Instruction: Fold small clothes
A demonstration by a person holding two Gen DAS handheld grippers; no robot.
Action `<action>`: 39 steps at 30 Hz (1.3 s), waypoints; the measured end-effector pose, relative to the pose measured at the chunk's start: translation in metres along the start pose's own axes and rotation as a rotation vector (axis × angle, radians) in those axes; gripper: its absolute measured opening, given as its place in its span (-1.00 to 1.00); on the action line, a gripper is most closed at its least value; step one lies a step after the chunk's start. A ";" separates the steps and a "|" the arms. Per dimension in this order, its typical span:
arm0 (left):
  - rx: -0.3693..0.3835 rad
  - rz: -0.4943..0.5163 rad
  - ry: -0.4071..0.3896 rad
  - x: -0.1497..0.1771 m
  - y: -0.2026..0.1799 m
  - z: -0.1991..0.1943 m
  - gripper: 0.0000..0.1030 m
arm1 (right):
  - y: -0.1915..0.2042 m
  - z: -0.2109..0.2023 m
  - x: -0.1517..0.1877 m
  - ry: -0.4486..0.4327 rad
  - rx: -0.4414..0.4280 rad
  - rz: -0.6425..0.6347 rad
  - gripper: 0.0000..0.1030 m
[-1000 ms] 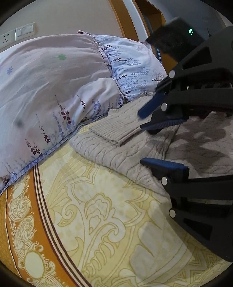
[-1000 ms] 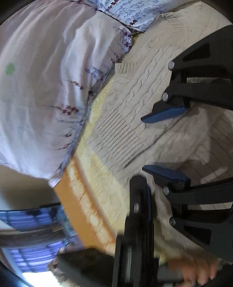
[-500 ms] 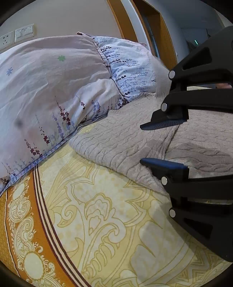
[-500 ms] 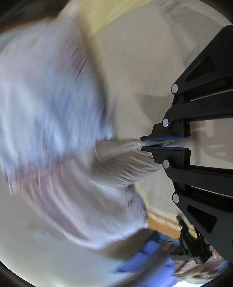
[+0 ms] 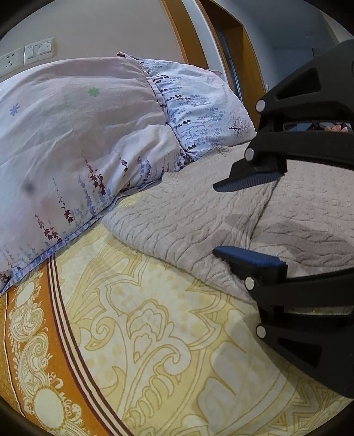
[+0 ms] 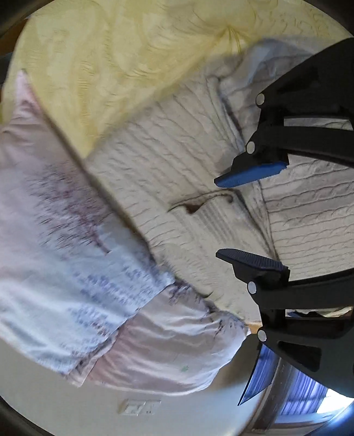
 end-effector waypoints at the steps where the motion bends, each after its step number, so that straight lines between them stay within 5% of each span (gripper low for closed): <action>1: -0.002 0.004 0.003 0.000 -0.001 0.000 -0.16 | -0.001 0.002 0.003 0.007 -0.005 -0.001 -0.09; 3: -0.003 0.007 0.006 0.000 -0.002 0.000 -0.13 | -0.001 0.007 0.005 0.015 -0.005 -0.012 -0.33; 5: -0.001 0.011 0.009 0.000 -0.003 0.000 -0.07 | 0.004 0.014 0.006 0.025 -0.016 -0.041 -0.84; 11: 0.019 0.031 0.024 0.000 -0.010 0.001 0.17 | 0.038 -0.023 0.000 -0.177 -0.015 -0.234 -0.86; 15: 0.024 0.044 0.033 0.002 -0.013 0.003 0.24 | 0.004 0.003 0.007 -0.076 0.132 -0.164 -0.86; 18: 0.004 0.070 0.048 0.004 -0.017 0.000 0.25 | -0.002 0.006 0.011 -0.064 0.132 -0.151 -0.85; 21: 0.015 0.160 0.042 0.010 -0.028 -0.019 0.25 | 0.003 -0.010 0.011 -0.065 0.112 -0.154 -0.63; 23: 0.014 0.235 0.027 0.015 -0.032 -0.036 0.25 | 0.003 -0.032 0.011 -0.097 0.081 -0.171 -0.09; 25: -0.002 0.294 0.025 0.021 -0.030 -0.052 0.26 | -0.003 -0.056 0.013 -0.132 0.056 -0.196 0.15; 39: 0.000 0.358 0.106 0.096 0.025 -0.116 0.24 | -0.084 -0.136 0.077 -0.018 -0.026 -0.135 0.14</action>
Point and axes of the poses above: each gripper's, at about its wrist camera, not at the fingertips, and z roughly the way its jaws point, y to its left, x to its underside, the point moved 5 cm from there along z, roughly the way its jaws point, and after that the axes turned 2 degrees about -y, right-handed, at the moved point
